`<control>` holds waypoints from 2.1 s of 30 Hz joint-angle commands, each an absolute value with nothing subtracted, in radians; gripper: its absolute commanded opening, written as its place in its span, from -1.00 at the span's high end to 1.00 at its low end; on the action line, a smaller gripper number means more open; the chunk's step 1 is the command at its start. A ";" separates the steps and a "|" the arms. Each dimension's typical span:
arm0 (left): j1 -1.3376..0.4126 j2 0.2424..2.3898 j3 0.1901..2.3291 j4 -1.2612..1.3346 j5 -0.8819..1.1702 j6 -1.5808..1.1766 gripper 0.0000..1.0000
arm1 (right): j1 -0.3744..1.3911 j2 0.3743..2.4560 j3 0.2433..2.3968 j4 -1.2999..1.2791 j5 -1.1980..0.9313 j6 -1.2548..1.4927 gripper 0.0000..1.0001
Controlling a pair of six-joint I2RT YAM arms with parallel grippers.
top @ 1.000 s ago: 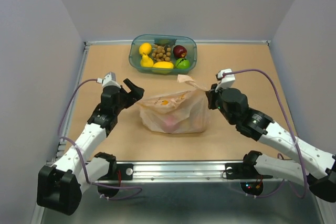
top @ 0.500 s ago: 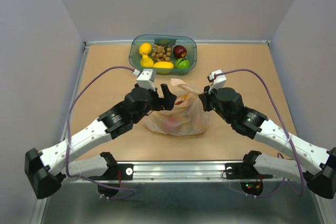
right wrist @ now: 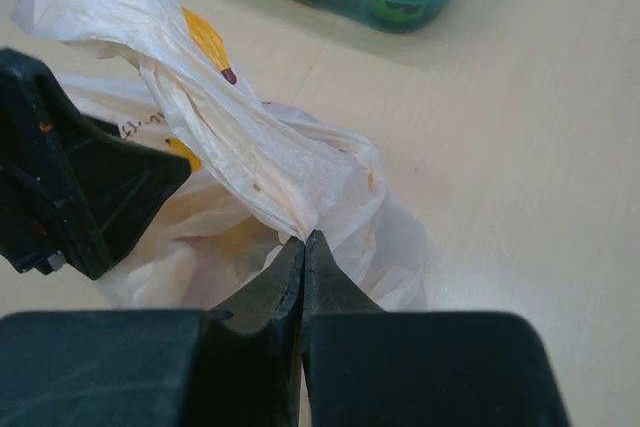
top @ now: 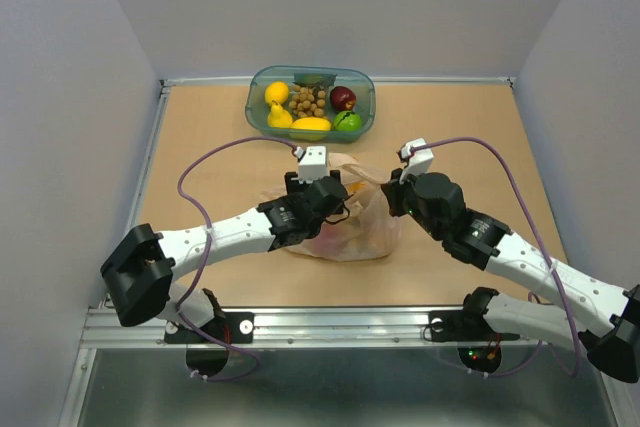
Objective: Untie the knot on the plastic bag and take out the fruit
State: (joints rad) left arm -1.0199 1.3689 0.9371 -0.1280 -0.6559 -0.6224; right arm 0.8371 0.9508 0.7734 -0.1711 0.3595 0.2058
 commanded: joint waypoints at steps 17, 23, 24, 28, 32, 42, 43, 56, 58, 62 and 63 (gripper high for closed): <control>-0.703 1.117 0.592 -0.120 -0.749 -0.792 -0.25 | 0.828 0.680 0.673 -0.133 0.993 0.305 0.99; -0.669 1.068 0.623 -0.071 -0.649 -0.706 -0.21 | 0.831 0.686 0.698 -0.176 0.692 0.184 0.89; -0.669 1.065 0.627 -0.071 -0.637 -0.704 -0.21 | 0.830 0.699 0.710 -0.192 0.628 0.184 0.69; -0.669 0.997 0.634 -0.067 -0.565 -0.666 -0.20 | 0.830 0.755 0.817 -0.271 0.444 0.134 -0.06; -0.670 0.913 0.637 -0.067 -0.502 -0.611 -0.20 | 0.830 0.862 0.975 -0.379 0.238 0.069 -0.28; -0.670 0.862 0.647 -0.077 -0.433 -0.575 -0.17 | 0.834 1.103 1.204 -0.402 -0.031 0.026 -0.26; -0.670 0.855 0.656 -0.077 -0.414 -0.562 -0.29 | 0.834 1.114 1.207 -0.402 -0.025 0.023 -0.27; -0.916 0.729 0.681 0.083 -0.296 -0.348 -0.73 | 0.834 1.304 1.365 -0.453 0.193 -0.254 -0.69; -0.929 0.759 0.678 0.089 -0.291 -0.345 -0.76 | 0.834 1.339 1.402 -0.454 0.183 -0.276 -0.69; -0.954 0.775 0.660 0.130 -0.294 -0.336 -0.76 | 0.835 1.393 1.471 -0.456 0.144 -0.313 -0.70; -0.956 0.775 0.655 0.141 -0.296 -0.337 -0.76 | 0.834 1.413 1.482 -0.460 0.088 -0.317 -0.69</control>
